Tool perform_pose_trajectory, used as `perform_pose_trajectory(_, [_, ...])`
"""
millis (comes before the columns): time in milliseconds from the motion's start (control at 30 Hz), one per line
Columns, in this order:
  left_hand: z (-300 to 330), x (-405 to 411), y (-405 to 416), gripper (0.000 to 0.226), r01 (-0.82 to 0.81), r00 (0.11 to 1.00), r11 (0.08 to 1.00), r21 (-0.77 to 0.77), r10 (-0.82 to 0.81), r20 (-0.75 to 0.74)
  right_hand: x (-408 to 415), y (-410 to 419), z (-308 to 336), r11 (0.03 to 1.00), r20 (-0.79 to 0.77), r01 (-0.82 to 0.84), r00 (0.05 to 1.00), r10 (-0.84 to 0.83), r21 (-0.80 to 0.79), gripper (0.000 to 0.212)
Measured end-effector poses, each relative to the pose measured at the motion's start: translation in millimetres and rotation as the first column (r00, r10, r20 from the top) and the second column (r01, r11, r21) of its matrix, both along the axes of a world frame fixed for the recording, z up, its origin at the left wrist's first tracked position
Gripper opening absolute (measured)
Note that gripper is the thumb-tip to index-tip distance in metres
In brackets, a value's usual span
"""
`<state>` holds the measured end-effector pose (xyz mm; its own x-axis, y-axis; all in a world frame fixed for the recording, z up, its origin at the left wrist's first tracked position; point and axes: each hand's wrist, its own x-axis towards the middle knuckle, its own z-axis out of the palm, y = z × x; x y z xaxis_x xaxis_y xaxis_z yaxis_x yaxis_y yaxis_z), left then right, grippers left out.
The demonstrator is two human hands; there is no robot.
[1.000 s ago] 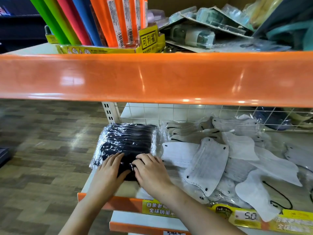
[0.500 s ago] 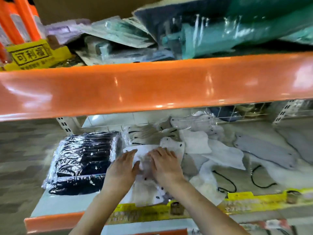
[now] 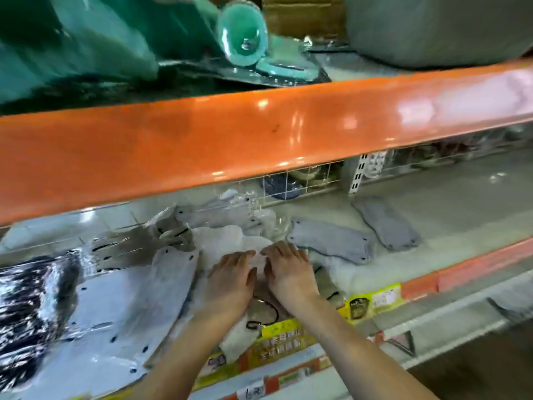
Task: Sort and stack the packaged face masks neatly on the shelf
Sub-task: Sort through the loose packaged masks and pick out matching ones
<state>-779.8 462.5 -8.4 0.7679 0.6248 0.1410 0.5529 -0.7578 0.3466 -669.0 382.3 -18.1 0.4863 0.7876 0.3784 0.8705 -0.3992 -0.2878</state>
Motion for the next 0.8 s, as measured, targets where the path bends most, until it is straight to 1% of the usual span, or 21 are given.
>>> perform_pose_trajectory(67, [-2.5,19.5,-12.4,0.041,0.011,1.000,1.000,0.005,-0.010,-0.024,19.9,-13.8,-1.8,0.999,-0.019,0.029,0.999,-0.030,-0.026,0.031])
perform_pose_trajectory(167, [-11.7,42.9,-25.8,0.042,0.058,0.997,0.998,0.019,-0.059,0.051,49.9,-30.3,-5.0,0.992,-0.034,0.088,0.995,-0.091,-0.092,0.028])
perform_pose_trajectory(200, [-12.4,50.1,-31.1,0.041,0.051,0.996,0.998,0.021,-0.052,0.070,59.1,-35.3,-6.2,0.989,-0.037,0.103,0.993,-0.108,-0.103,0.029])
perform_pose_trajectory(267, [-10.7,64.7,-43.7,0.039,0.054,0.995,0.997,0.062,-0.059,0.085,74.5,-44.4,-8.4,0.983,-0.038,0.126,0.990,-0.132,-0.132,0.037])
perform_pose_trajectory(367, [-11.3,85.9,-62.0,0.039,0.077,0.992,0.993,0.092,-0.086,0.093,88.7,-54.7,-9.2,0.985,-0.048,0.111,0.992,-0.119,-0.136,0.042])
perform_pose_trajectory(400, [-12.9,92.4,-65.9,0.038,0.076,0.993,0.993,0.092,-0.084,0.078,91.2,-56.2,-9.2,0.983,-0.071,0.102,0.991,-0.114,-0.156,0.041])
perform_pose_trajectory(467, [-17.1,103.0,-72.3,0.036,0.055,0.998,0.994,0.098,-0.059,0.033,94.9,-56.7,-15.5,0.980,-0.092,0.110,0.988,-0.127,-0.168,0.030])
perform_pose_trajectory(500, [-20.1,106.3,-74.3,0.036,0.042,0.999,0.994,0.105,-0.043,0.009,95.7,-55.4,-17.9,0.977,-0.097,0.120,0.986,-0.139,-0.174,0.032])
perform_pose_trajectory(567, [-25.1,107.3,-77.0,0.041,0.027,0.999,0.995,0.094,-0.024,-0.034,96.3,-54.8,-16.4,0.965,-0.160,0.112,0.975,-0.153,-0.239,0.048])
perform_pose_trajectory(600, [-28.9,106.2,-77.7,0.043,0.023,0.999,0.996,0.091,-0.020,-0.041,98.9,-54.6,-16.8,0.950,-0.157,0.103,0.976,-0.154,-0.294,0.053])
perform_pose_trajectory(700, [-36.2,103.0,-77.3,0.042,0.018,1.000,0.997,0.080,-0.018,0.000,106.4,-52.9,-16.1,0.909,-0.180,0.106,0.965,-0.192,-0.403,0.055])
perform_pose_trajectory(800, [-36.6,102.8,-77.5,0.040,0.007,1.000,0.998,0.069,-0.008,0.012,111.1,-50.3,-9.5,0.904,-0.141,0.112,0.973,-0.184,-0.412,0.054])
